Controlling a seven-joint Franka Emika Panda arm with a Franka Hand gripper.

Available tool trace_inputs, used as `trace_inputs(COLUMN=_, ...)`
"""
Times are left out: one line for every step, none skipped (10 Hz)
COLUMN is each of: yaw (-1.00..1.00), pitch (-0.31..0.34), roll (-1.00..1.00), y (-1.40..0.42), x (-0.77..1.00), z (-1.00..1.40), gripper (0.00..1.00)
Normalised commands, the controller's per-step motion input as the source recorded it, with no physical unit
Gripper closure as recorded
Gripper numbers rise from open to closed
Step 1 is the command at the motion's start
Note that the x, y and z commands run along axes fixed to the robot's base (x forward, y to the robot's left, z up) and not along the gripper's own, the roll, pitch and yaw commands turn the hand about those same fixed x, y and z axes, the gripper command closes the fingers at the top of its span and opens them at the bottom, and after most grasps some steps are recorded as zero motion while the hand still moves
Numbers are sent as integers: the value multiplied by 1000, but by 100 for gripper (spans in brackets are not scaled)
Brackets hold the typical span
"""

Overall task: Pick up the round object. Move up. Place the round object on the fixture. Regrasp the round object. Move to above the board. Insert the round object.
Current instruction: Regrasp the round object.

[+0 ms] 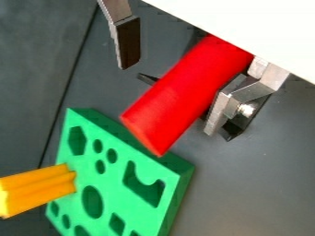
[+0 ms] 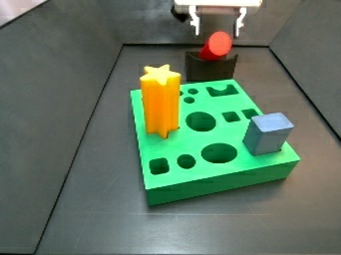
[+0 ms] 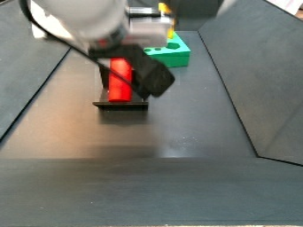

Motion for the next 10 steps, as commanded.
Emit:
trace_inputs(yaw=-20, pitch=29, roll=60, y=0, x=-41, z=638, gripper=0)
trace_inputs(yaw=-18, pitch=27, roll=59, y=0, x=-40, z=520, gripper=0)
trace_inputs(yaw=-15, pitch=30, roll=57, y=3, x=-34, z=277, gripper=0)
trace_inputs(yaw=38, pitch=47, roll=1000, y=-1000, x=-13, z=963, gripper=0)
trace_inputs(yaw=38, pitch=44, roll=1000, y=-1000, x=-13, z=903, gripper=0)
trace_inputs(yaw=37, pitch=38, roll=1000, y=-1000, x=-32, z=892, gripper=0)
trace_inputs(yaw=36, pitch=29, roll=1000, y=-1000, x=-82, z=826, gripper=0)
trace_inputs(yaw=36, pitch=25, roll=1000, y=-855, x=-83, z=628, gripper=0)
trace_inputs(yaw=36, pitch=22, roll=1000, y=-675, x=-66, z=399, gripper=0)
trace_inputs(yaw=36, pitch=21, roll=1000, y=-489, x=-47, z=165, gripper=0)
